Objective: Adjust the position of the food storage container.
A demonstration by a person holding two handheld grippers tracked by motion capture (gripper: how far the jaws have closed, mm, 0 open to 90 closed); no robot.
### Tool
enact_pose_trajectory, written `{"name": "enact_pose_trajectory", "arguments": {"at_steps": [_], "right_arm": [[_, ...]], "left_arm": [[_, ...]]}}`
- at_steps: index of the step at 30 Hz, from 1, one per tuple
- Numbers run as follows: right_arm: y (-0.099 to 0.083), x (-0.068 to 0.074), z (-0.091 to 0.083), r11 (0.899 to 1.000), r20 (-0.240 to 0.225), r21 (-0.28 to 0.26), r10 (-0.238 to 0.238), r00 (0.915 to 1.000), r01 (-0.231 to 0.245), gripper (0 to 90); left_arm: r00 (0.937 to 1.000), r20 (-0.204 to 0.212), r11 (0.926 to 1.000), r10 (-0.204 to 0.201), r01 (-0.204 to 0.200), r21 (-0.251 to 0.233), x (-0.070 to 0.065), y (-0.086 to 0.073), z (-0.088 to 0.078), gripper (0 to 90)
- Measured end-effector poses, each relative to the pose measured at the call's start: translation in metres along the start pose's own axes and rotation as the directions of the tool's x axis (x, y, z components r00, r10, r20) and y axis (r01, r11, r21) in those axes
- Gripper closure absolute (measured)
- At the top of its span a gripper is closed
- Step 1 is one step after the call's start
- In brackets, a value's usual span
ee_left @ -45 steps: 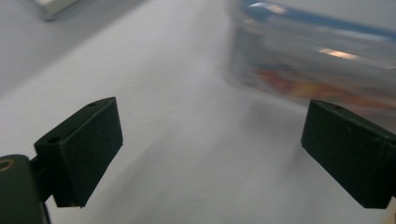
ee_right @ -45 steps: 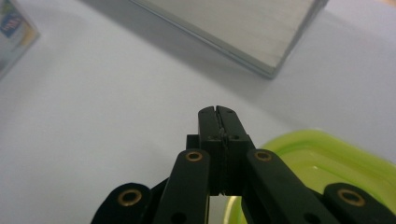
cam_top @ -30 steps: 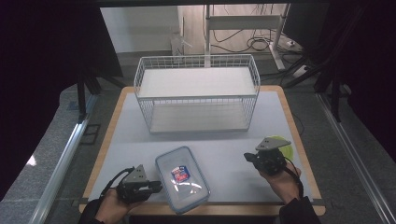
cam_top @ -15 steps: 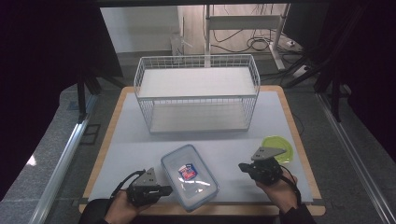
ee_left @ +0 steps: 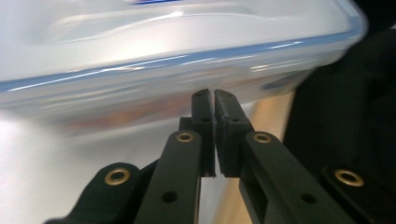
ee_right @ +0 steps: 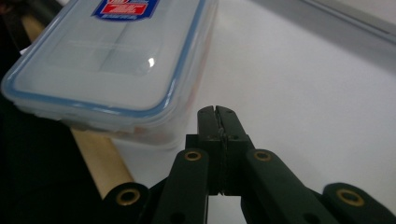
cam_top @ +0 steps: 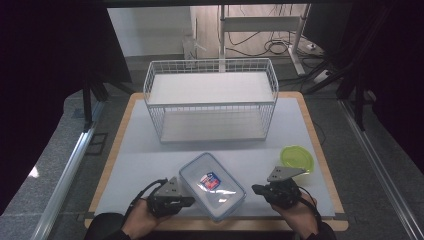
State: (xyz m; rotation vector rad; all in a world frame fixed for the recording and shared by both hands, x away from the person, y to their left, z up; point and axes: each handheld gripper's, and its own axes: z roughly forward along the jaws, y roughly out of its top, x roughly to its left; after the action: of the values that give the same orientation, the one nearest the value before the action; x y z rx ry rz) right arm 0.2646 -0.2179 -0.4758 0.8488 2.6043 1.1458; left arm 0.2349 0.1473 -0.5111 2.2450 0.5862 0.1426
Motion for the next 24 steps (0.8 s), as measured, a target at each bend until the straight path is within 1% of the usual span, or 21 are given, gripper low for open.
{"name": "enact_pose_trajectory", "arguments": {"at_steps": [1,2,3,5,6,7,8,9,11,12,13,14,15,16,17,18,19,20,21,24], "right_arm": [[-0.001,0.002,0.000,1.000,-0.007,0.004,0.001,1.0000,-0.001,90.0],[-0.003,0.004,0.001,1.000,-0.014,0.003,-0.003,0.9999,0.003,89.9],[-0.004,0.007,0.002,1.000,-0.024,0.007,0.001,0.9997,-0.001,89.9],[-0.006,0.011,0.004,1.000,-0.043,0.017,-0.003,0.9991,0.003,89.9],[-0.007,0.014,0.005,1.000,-0.050,0.023,-0.005,0.9988,0.006,89.9],[-0.008,0.017,0.006,1.000,-0.057,0.029,-0.003,0.9984,0.005,89.9],[-0.009,0.019,0.007,0.999,-0.066,0.035,-0.006,0.9978,0.008,89.9],[-0.011,0.023,0.008,0.999,-0.075,0.040,-0.004,0.9972,0.007,89.9],[-0.012,0.028,0.011,0.998,-0.096,0.055,-0.004,0.9954,0.009,89.9],[-0.013,0.031,0.013,0.998,-0.109,0.059,-0.005,0.9940,0.011,89.8],[-0.013,0.031,0.013,0.998,-0.109,0.059,-0.005,0.9940,0.011,89.8],[-0.011,0.036,0.018,0.997,-0.126,0.067,-0.016,0.9919,0.025,89.7],[-0.011,0.037,0.019,0.997,-0.124,0.069,-0.021,0.9920,0.030,89.8],[-0.010,0.037,0.021,0.997,-0.125,0.076,-0.024,0.9918,0.034,89.9],[-0.010,0.036,0.023,0.996,-0.131,0.085,-0.024,0.9911,0.035,89.7],[-0.010,0.035,0.023,0.996,-0.116,0.085,-0.017,0.9932,0.027,89.8],[-0.010,0.035,0.023,0.996,-0.116,0.085,-0.017,0.9932,0.027,89.8],[-0.009,0.030,0.025,0.996,-0.118,0.088,0.002,0.9930,0.008,90.0],[-0.008,0.028,0.025,0.996,-0.112,0.085,0.002,0.9937,0.008,90.0],[-0.004,0.024,0.027,0.996,-0.063,0.088,-0.007,0.9980,0.013,90.0]], "left_arm": [[0.9981,-0.054,0.9994,-0.031,0.030,-0.015,0.014,-0.004,-0.012,89.2],[0.9957,-0.065,0.9974,-0.066,0.064,-0.032,0.023,-0.007,-0.017,89.4],[0.9923,-0.083,0.9951,-0.091,0.088,-0.046,0.031,-0.009,-0.021,89.5],[0.9842,-0.136,0.9931,-0.113,0.108,-0.047,0.047,-0.011,-0.025,89.5],[0.9796,-0.156,0.9916,-0.126,0.121,-0.046,0.055,-0.012,-0.026,89.4],[0.9755,-0.163,0.9885,-0.148,0.140,-0.057,0.063,-0.012,-0.026,89.4],[0.9729,-0.162,0.9851,-0.166,0.155,-0.073,0.070,-0.012,-0.025,89.4],[0.9717,-0.161,0.9836,-0.173,0.163,-0.078,0.076,-0.010,-0.023,89.4],[0.9716,-0.155,0.9824,-0.179,0.168,-0.081,0.085,-0.006,-0.017,89.0],[0.9729,-0.147,0.9825,-0.178,0.167,-0.082,0.088,-0.004,-0.014,89.0],[0.9729,-0.147,0.9825,-0.178,0.167,-0.082,0.088,-0.004,-0.014,89.0],[0.9771,-0.128,0.9841,-0.170,0.162,-0.073,0.091,0.001,-0.007,89.0],[0.9796,-0.119,0.9858,-0.162,0.155,-0.064,0.090,0.003,-0.005,89.0],[0.9792,-0.134,0.9879,-0.153,0.147,-0.049,0.089,0.004,-0.002,89.8],[0.9824,-0.120,0.9895,-0.143,0.140,-0.039,0.088,0.004,-0.001,89.6],[0.9820,-0.123,0.9895,-0.144,0.140,-0.035,0.086,0.004,0.000,89.8],[0.9820,-0.123,0.9895,-0.144,0.140,-0.035,0.086,0.004,0.000,89.9],[0.9813,-0.128,0.9897,-0.143,0.142,-0.019,0.086,0.003,0.002,89.8],[0.9807,-0.126,0.9888,-0.149,0.148,-0.014,0.085,0.003,0.002,89.9],[0.9774,-0.136,0.9866,-0.162,0.163,-0.005,0.083,0.002,0.003,90.0]]}}
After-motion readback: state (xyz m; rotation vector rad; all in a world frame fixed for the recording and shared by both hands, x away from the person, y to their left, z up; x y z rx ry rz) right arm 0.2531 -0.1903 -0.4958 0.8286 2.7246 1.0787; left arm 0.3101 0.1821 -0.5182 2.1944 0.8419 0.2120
